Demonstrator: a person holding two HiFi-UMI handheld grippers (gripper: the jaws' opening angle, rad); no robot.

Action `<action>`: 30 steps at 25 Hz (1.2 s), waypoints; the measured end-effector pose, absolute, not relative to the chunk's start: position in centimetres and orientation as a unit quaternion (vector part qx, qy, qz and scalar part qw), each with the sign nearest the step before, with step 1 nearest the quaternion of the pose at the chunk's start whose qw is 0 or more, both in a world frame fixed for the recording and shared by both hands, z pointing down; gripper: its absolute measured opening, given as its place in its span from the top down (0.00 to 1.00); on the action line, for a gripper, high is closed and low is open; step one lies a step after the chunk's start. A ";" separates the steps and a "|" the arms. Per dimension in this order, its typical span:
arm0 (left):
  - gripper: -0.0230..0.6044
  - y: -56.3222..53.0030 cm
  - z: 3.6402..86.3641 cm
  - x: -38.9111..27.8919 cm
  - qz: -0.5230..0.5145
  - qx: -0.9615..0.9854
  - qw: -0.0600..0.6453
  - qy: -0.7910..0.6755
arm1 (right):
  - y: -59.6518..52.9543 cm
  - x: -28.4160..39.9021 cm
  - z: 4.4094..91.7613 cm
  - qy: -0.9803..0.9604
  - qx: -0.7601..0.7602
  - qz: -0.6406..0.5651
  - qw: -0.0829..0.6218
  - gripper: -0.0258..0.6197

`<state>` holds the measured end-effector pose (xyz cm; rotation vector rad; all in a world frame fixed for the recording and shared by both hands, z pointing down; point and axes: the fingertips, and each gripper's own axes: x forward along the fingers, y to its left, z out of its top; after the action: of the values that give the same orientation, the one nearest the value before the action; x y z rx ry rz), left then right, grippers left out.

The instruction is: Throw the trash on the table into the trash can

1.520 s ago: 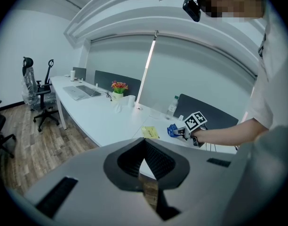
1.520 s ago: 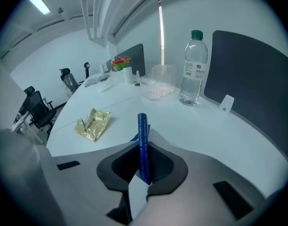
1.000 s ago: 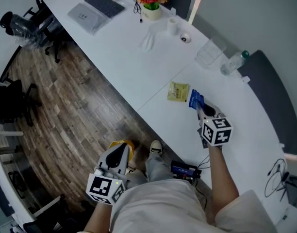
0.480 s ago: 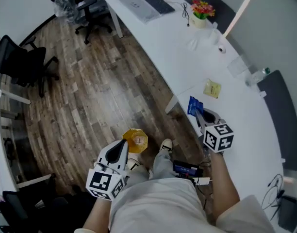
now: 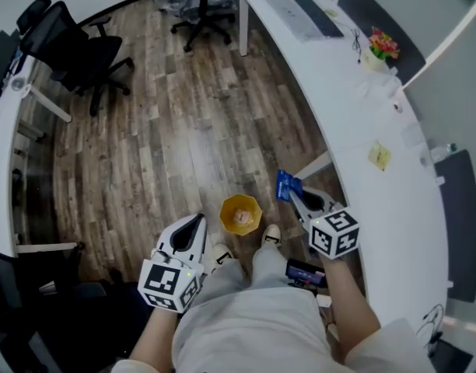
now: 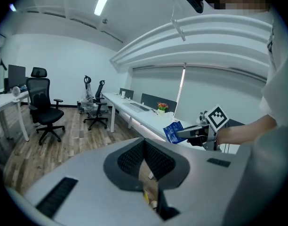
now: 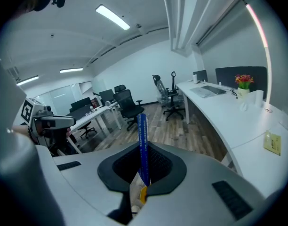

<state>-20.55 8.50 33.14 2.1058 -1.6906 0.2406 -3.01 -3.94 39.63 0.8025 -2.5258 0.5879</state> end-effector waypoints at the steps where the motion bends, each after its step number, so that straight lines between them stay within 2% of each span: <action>1: 0.96 8.9 33.2 -21.2 0.083 0.754 0.215 -0.615 | -3.3 -4.1 39.9 -0.912 0.277 0.208 0.218 0.90; 7: 0.96 9.1 33.8 -22.5 0.072 0.726 0.232 -0.643 | -1.8 -7.2 41.7 -0.921 0.216 0.211 0.245 0.90; 15: 0.96 7.4 39.1 -22.9 0.072 0.700 0.273 -0.656 | -2.0 -9.2 47.1 -0.922 0.148 0.209 0.291 0.90; 21: 0.96 6.0 45.6 -23.0 0.077 0.695 0.300 -0.649 | -1.0 -9.9 55.2 -0.915 0.112 0.214 0.323 0.90; 30: 0.96 4.3 60.2 -23.1 0.071 0.687 0.346 -0.635 | -0.4 -10.8 71.2 -0.895 0.099 0.231 0.369 0.90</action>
<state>-23.15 4.32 60.17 1.7819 -1.6477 0.1846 -10.83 -0.41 71.23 0.2548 -2.2970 0.5941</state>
